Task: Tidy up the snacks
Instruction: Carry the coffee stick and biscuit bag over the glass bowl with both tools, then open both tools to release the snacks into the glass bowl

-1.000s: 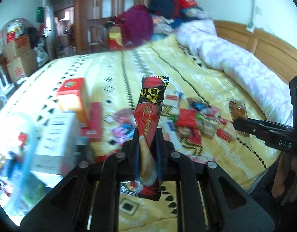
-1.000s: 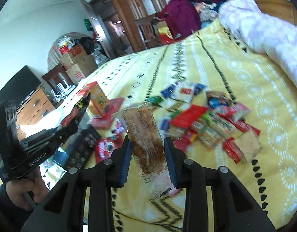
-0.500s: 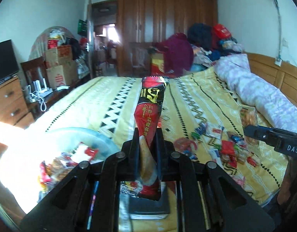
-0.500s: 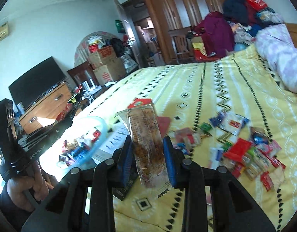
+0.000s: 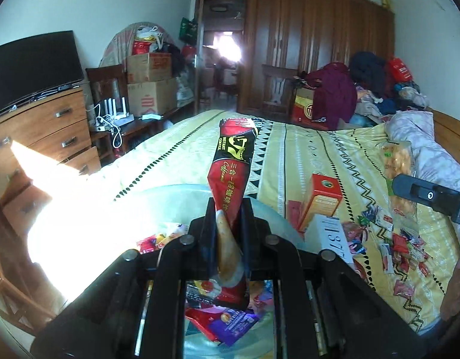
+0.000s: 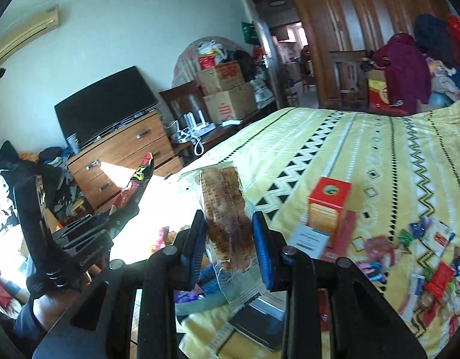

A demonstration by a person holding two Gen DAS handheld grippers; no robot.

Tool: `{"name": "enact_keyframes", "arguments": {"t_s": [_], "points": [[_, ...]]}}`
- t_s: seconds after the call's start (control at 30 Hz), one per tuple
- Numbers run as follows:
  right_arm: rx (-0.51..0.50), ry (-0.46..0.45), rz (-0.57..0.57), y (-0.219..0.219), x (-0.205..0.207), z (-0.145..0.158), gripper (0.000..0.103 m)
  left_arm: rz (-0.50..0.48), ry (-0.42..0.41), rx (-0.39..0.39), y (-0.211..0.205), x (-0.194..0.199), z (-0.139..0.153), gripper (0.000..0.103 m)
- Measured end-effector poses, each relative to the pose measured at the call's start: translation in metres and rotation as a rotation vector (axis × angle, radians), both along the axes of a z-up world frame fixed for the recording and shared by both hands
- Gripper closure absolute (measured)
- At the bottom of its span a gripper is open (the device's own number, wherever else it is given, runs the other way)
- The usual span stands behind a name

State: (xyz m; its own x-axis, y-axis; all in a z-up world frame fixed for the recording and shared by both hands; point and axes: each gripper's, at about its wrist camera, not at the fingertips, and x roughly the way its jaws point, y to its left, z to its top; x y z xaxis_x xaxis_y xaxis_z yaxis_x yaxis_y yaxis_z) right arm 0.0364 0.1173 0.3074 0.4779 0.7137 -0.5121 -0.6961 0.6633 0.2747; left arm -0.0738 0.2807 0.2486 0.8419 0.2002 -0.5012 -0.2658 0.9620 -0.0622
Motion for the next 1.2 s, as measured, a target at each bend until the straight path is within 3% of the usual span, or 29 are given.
{"name": "enact_keyframes", "arguments": {"t_s": [0.47,0.9,1.0,1.07,1.1,1.13,1.2], "points": [[-0.143,0.122,0.203,0.132,0.013,-0.056,0.069,0.084,0.111,-0.067,0.043,-0.002,-0.037,0.089],[-0.178,0.131,0.218,0.154,0.016,-0.071,0.068,0.109,0.143,-0.096,0.052,0.001,-0.044,0.087],[-0.176,0.131,0.218,0.155,0.015,-0.071,0.062,0.119,0.157,-0.103,0.058,0.002,-0.047,0.085],[-0.171,0.118,0.202,0.153,0.014,-0.069,0.047,0.133,0.161,-0.100,0.062,0.001,-0.047,0.073],[-0.170,0.110,0.194,0.152,0.013,-0.068,0.041,0.146,0.159,-0.096,0.063,0.000,-0.047,0.053],[-0.172,0.105,0.188,0.150,0.013,-0.067,0.041,0.160,0.151,-0.091,0.064,-0.002,-0.046,0.033],[-0.182,0.092,0.170,0.147,0.013,-0.064,0.038,0.186,0.126,-0.082,0.065,-0.005,-0.043,0.016]]}}
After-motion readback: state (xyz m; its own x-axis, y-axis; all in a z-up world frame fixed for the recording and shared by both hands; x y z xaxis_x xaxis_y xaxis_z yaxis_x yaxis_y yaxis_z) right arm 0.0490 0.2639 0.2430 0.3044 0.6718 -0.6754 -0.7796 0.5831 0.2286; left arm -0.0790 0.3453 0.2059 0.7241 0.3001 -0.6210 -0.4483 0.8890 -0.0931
